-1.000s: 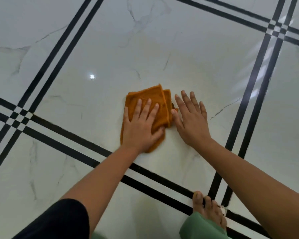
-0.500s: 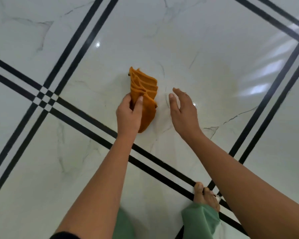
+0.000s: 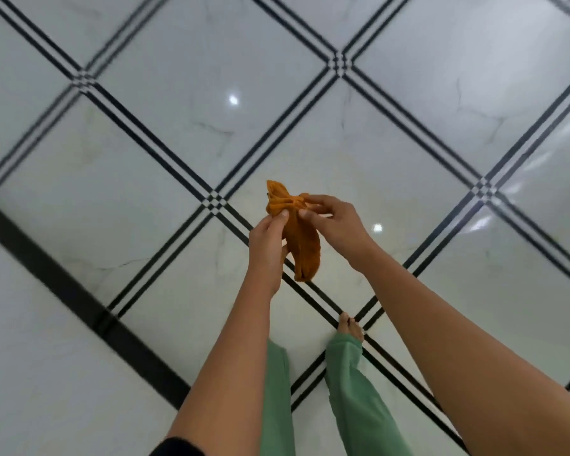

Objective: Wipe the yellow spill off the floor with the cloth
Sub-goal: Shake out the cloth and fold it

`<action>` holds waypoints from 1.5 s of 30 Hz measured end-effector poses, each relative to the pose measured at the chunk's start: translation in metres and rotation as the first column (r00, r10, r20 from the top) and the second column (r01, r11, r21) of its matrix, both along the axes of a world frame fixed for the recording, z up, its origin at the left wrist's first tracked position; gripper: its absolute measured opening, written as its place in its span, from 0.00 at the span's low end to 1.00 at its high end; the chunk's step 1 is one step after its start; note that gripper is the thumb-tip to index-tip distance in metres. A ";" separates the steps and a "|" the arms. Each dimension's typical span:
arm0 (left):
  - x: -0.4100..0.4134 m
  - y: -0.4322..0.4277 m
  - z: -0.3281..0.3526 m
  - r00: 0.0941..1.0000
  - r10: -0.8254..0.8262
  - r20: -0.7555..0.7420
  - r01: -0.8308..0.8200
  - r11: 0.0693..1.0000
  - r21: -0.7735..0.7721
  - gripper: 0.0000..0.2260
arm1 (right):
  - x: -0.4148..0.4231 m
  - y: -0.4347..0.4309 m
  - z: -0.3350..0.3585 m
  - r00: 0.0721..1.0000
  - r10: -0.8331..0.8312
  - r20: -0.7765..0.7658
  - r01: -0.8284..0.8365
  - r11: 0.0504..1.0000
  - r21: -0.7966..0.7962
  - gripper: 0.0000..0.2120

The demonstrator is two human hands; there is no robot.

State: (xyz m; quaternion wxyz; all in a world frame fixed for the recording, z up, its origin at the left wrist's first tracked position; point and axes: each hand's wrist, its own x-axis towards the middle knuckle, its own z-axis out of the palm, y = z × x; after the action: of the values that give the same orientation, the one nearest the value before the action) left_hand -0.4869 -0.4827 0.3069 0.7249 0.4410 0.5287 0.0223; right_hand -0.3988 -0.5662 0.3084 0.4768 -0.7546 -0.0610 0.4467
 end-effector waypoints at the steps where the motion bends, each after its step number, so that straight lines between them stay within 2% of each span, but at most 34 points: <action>1: -0.001 0.004 0.034 0.999 0.035 0.017 -0.034 0.999 -0.035 0.07 | 0.001 0.004 0.033 0.999 0.048 0.012 -0.048 0.999 0.003 0.17; 2: -0.002 0.010 0.080 0.997 0.069 0.031 -0.067 0.997 -0.048 0.08 | 0.005 0.010 0.079 0.994 0.108 0.033 -0.108 0.994 0.010 0.18; 7: 0.003 0.027 0.209 0.980 0.154 0.129 -0.148 0.987 -0.055 0.09 | 0.022 0.039 0.209 0.940 0.285 0.187 -0.285 0.958 -0.026 0.11; 12: 0.012 0.060 0.297 0.946 0.256 0.200 -0.274 0.959 0.068 0.04 | 0.046 0.093 0.297 0.825 0.443 0.350 -0.466 0.885 -0.022 0.08; 14: 0.017 0.083 0.319 0.933 0.270 0.237 -0.305 0.944 0.124 0.06 | 0.055 0.126 0.323 0.767 0.502 0.399 -0.541 0.841 -0.017 0.09; 17: 0.027 0.126 0.336 0.901 0.334 0.277 -0.389 0.905 0.174 0.10 | 0.071 0.180 0.348 0.683 0.578 0.447 -0.638 0.770 -0.021 0.10; 21: 0.046 0.199 0.352 0.835 0.450 0.316 -0.521 0.831 0.194 0.04 | 0.093 0.270 0.371 0.577 0.664 0.477 -0.735 0.676 -0.053 0.11; 25: 0.060 0.260 0.363 0.780 0.555 0.290 -0.617 0.759 0.207 0.09 | 0.110 0.349 0.390 0.453 0.742 0.494 -0.824 0.561 -0.086 0.12; 28: 0.066 0.303 0.369 0.703 0.666 0.247 -0.711 0.669 0.217 0.06 | 0.122 0.404 0.403 0.375 0.793 0.480 -0.874 0.475 -0.102 0.09; 29: 0.066 0.306 0.369 0.695 0.680 0.233 -0.719 0.657 0.228 0.04 | 0.125 0.410 0.404 0.373 0.796 0.477 -0.880 0.467 -0.090 0.08; 30: 0.065 0.322 0.374 0.654 0.722 0.226 -0.755 0.605 0.254 0.04 | 0.126 0.436 0.410 0.337 0.813 0.476 -0.907 0.415 -0.067 0.09; 32: 0.060 0.333 0.371 0.665 0.731 0.154 -0.732 0.598 0.326 0.08 | 0.128 0.454 0.411 0.333 0.816 0.473 -0.916 0.399 -0.042 0.10; 35: 0.055 0.354 0.371 0.602 0.796 0.059 -0.725 0.515 0.457 0.06 | 0.122 0.505 0.415 0.194 0.873 0.448 -0.974 0.224 -0.015 0.08; 38: 0.055 0.363 0.378 0.573 0.819 -0.029 -0.690 0.502 0.522 0.06 | 0.108 0.541 0.420 0.031 0.899 0.437 -1.000 0.029 0.011 0.12; 41: 0.070 0.364 0.391 0.507 0.854 -0.119 -0.674 0.478 0.564 0.08 | 0.099 0.565 0.428 -0.139 0.897 0.419 -0.982 -0.181 0.062 0.10; 43: 0.084 0.362 0.399 0.394 0.908 -0.142 -0.695 0.395 0.601 0.10 | 0.095 0.576 0.437 -0.254 0.870 0.421 -0.946 -0.315 0.080 0.08; 45: 0.102 0.358 0.410 0.251 0.963 -0.098 -0.736 0.256 0.626 0.15 | 0.094 0.582 0.446 -0.347 0.831 0.435 -0.903 -0.421 0.084 0.09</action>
State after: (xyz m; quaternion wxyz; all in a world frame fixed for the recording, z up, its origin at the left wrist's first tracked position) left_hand -0.3847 -0.1244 0.7172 0.3038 0.2115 0.8165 0.4431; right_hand -0.3046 0.0160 0.7543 0.0421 -0.2888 -0.7832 0.5489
